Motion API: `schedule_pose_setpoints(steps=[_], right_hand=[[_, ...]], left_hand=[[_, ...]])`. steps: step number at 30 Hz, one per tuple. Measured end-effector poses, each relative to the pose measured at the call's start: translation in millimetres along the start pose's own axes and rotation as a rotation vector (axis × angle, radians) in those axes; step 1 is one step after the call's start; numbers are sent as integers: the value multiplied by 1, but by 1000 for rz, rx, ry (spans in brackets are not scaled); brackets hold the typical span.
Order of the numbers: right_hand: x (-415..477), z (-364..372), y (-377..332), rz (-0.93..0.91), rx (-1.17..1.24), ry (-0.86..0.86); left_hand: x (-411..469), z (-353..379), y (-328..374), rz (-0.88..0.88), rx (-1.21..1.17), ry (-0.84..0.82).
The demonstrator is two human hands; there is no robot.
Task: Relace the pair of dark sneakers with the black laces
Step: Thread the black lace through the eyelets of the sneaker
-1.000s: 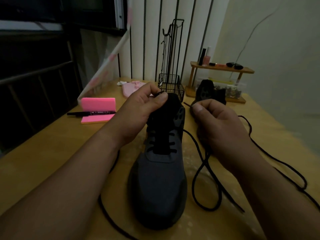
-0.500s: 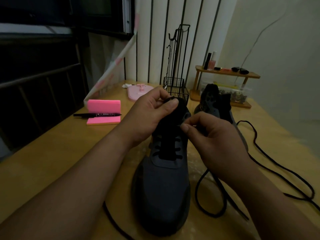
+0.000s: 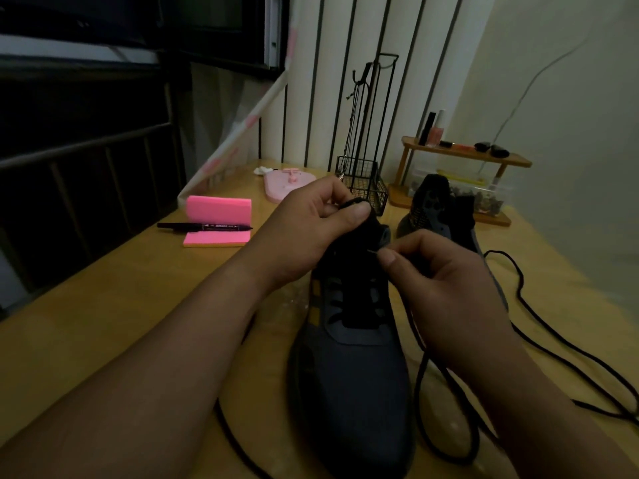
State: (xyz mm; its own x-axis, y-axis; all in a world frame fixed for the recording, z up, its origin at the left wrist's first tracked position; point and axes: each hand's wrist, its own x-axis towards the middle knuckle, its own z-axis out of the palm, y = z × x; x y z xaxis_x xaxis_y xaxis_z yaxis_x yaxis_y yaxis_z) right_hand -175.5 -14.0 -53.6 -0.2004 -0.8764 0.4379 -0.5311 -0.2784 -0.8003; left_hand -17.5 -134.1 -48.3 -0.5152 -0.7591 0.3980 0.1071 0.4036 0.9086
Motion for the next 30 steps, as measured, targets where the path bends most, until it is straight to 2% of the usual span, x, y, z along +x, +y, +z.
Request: schedule_pose_setpoints(steps=[3, 6, 10, 16, 20, 22, 30], right_hand=[[0, -4, 3, -39, -142, 2], [-1, -2, 4, -85, -176, 13], [-2, -1, 5, -103, -110, -24], [-4, 6, 4, 4, 111, -37], [-8, 10, 5, -74, -113, 104], [-7, 8, 3, -61, -123, 121], [-3, -3, 6, -4, -28, -77]], left_hand=[[-1, -2, 3, -3, -2, -31], [-1, -1, 4, -7, -35, -46], [-2, 2, 3, -13, -38, -38], [0, 7, -3, 2, -64, -7], [-3, 9, 0, 1, -71, 4], [-3, 9, 0, 6, -57, 7], [-1, 6, -5, 7, -75, 18]])
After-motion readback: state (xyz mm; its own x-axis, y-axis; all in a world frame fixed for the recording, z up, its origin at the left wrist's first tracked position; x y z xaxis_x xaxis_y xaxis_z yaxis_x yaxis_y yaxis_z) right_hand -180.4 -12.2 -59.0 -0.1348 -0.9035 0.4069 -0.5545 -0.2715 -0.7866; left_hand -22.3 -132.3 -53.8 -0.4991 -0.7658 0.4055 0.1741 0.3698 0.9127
